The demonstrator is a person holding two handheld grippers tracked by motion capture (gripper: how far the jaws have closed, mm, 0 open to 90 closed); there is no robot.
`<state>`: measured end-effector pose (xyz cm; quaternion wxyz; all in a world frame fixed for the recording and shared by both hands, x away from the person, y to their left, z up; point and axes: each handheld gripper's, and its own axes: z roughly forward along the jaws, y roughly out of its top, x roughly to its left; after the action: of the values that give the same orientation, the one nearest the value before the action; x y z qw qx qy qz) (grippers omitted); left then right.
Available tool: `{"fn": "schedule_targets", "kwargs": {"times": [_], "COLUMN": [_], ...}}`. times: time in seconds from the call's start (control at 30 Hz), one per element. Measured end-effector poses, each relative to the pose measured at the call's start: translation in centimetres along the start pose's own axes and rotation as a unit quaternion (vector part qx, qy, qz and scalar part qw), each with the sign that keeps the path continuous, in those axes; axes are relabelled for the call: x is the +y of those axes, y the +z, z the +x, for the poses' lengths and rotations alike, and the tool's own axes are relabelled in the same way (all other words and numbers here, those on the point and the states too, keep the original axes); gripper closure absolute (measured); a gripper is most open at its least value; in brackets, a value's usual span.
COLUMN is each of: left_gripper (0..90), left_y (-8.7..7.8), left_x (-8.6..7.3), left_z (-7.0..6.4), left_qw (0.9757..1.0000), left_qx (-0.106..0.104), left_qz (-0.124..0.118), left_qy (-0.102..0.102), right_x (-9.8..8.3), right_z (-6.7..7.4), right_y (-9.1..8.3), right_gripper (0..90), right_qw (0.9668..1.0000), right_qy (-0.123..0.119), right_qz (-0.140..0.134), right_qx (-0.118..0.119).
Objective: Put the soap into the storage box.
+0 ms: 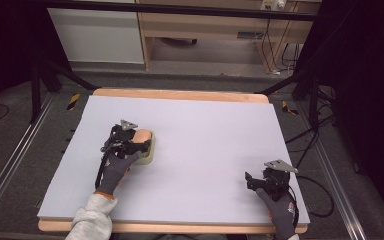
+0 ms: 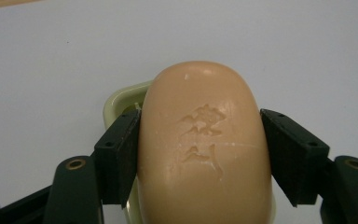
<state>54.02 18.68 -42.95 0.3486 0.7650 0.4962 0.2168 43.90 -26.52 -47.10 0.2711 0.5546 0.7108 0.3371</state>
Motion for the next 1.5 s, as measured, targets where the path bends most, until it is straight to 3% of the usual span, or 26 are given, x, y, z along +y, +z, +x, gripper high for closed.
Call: {"fn": "schedule_targets", "kwargs": {"times": [0.47, 1.5], "left_gripper": [31.6, 31.6], "left_y": [1.2, 2.3], "left_x": [-0.4, -1.1], "left_z": [0.6, 0.3], "left_qw": [0.9999, 0.9995], "left_qx": [0.0, 0.008], "left_qz": [0.007, 0.029], "left_qy": [-0.01, -0.003], "right_x": [0.1, 0.1], "right_z": [0.2, 0.3], "right_y": [0.1, 0.1], "right_gripper": [7.3, 7.0], "right_qw": [1.0, 1.0], "right_qy": [-0.005, -0.008], "right_qz": [0.001, 0.002], "right_qx": [-0.002, -0.003]}}
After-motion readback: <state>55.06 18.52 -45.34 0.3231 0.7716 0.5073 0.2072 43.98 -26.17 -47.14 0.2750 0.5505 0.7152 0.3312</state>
